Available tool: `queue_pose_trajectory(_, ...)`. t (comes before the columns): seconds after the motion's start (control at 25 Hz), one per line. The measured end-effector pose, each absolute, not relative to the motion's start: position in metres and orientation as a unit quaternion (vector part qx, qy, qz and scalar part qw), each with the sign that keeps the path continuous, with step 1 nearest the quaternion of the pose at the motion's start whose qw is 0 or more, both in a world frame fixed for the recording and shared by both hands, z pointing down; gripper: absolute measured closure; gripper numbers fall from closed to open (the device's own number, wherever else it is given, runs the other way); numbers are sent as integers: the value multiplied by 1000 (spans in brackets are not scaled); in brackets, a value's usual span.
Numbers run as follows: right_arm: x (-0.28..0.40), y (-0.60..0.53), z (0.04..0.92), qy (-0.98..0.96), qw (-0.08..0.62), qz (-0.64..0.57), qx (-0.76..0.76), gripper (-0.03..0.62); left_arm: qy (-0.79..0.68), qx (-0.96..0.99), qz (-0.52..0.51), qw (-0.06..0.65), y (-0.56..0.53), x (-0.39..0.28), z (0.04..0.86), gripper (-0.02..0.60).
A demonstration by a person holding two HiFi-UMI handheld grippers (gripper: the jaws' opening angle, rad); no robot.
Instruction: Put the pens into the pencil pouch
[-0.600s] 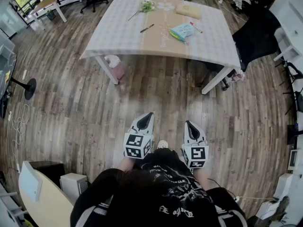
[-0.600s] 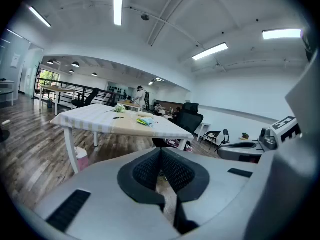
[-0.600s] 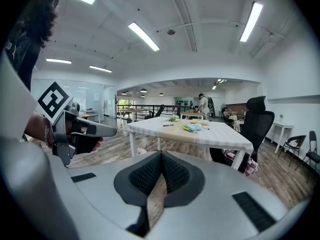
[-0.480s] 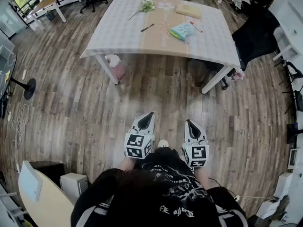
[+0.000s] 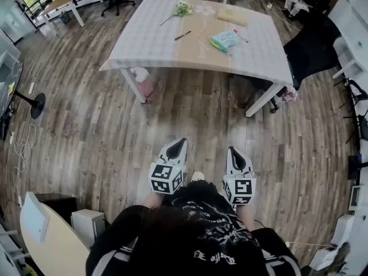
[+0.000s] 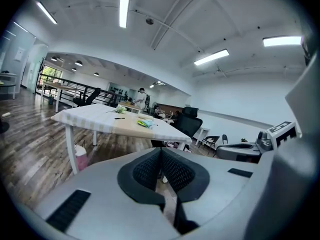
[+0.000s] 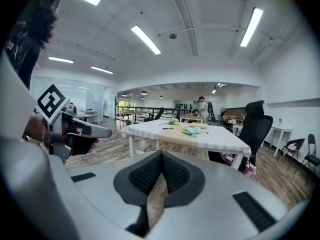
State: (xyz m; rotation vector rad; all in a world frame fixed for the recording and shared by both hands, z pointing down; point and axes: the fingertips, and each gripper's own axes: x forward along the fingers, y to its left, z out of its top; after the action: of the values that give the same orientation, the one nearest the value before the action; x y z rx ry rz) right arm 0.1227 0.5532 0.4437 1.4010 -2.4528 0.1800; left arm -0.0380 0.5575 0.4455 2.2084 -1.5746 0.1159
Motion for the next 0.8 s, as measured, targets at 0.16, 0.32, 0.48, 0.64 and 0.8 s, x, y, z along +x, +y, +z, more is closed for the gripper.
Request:
queue_pose_trajectory(0.16,140,545,443,-853,144,70,497,583,-576,789,34,213,556,-37,446,560)
queue_pose_trajectory(0.32,152,533,444,-856,128,87,493,476,-576,789,24,213,550,-32,445,548)
queue_pose_trajectory(0.48,167,521,446,-855,122,92,495,418,-571,793,15,210,541,-24,442,419)
queue_pose_trajectory(0.64,179,507,447,-858,111,98,491,393,-577,790,18,207,532,-19,444,359)
queue_pose_trajectory(0.8,184,488,447,-865,111,91,480,391,-583,786,19,202,515,-10,446,357)
